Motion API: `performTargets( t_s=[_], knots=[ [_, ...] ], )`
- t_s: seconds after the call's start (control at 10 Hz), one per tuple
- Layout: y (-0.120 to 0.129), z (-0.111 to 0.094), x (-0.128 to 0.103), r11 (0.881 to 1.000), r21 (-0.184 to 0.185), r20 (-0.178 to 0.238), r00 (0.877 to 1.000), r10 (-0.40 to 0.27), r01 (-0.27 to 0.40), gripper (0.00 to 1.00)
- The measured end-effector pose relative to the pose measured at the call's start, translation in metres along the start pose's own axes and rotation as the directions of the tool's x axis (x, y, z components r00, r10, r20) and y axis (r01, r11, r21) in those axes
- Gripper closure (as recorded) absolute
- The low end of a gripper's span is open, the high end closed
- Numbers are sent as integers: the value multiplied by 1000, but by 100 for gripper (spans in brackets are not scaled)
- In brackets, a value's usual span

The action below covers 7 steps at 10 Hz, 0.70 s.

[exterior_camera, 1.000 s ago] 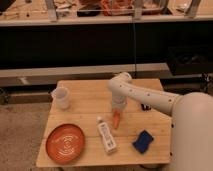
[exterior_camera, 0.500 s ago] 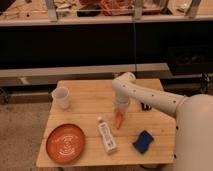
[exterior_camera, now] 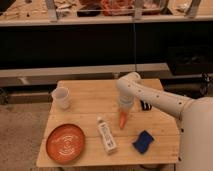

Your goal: Drag the pepper across the table

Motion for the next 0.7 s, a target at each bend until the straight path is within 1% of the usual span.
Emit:
performTargets(
  t_s=[0.1, 0.4, 0.7],
  knots=[
    [2, -1, 1, 1000, 2, 0, 1000, 2, -2, 100],
    [20, -4, 6, 1000, 7, 0, 1000, 16, -16, 100],
    [24, -7, 9, 1000, 19, -1, 1000, 22, -22, 100]
  ],
)
